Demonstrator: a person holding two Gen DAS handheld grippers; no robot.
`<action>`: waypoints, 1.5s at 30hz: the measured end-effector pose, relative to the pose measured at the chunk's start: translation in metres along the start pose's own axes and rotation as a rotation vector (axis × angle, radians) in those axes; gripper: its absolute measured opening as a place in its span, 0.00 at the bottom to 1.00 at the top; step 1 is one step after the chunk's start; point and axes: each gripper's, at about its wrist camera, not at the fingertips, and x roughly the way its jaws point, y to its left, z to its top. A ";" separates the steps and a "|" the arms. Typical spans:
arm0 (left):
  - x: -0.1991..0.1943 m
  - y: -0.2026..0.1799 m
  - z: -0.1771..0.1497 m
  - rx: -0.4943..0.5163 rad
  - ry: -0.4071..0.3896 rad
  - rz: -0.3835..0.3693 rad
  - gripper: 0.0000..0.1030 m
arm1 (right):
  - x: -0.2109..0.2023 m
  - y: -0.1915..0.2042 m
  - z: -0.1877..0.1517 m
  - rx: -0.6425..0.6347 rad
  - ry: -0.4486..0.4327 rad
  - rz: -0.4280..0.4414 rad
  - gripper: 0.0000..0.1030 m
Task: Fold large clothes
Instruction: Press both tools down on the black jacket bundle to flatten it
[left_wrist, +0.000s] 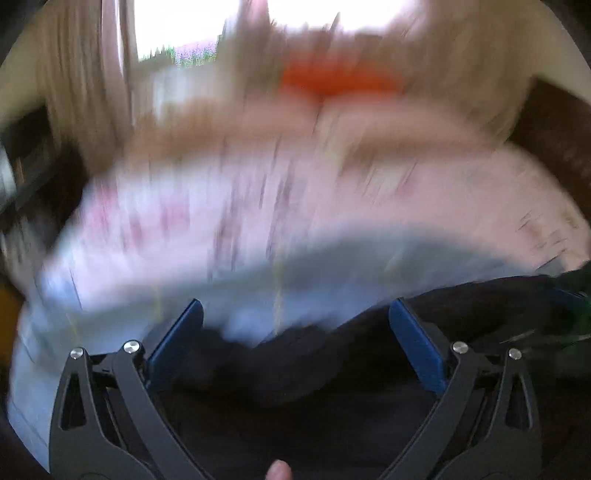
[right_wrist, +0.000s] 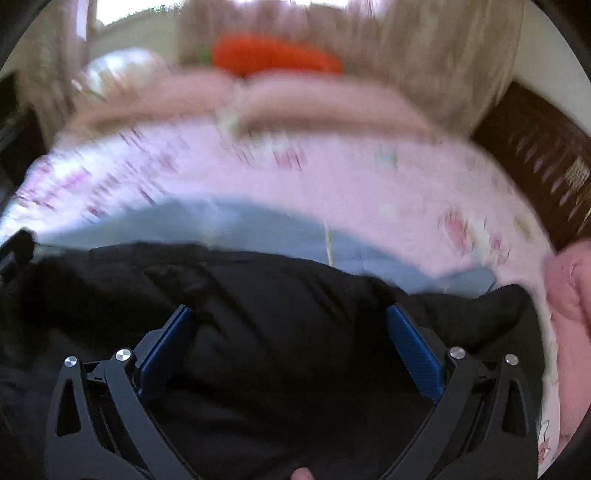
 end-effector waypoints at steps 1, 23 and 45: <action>0.022 0.016 -0.008 -0.079 0.099 -0.074 0.98 | 0.014 -0.018 -0.002 0.093 0.043 0.096 0.99; -0.066 0.062 -0.088 -0.280 -0.129 -0.209 0.98 | -0.093 -0.053 -0.078 0.040 -0.254 0.046 0.99; -0.050 0.039 -0.138 -0.081 -0.169 -0.040 0.98 | -0.127 -0.056 -0.058 0.002 -0.257 -0.090 0.99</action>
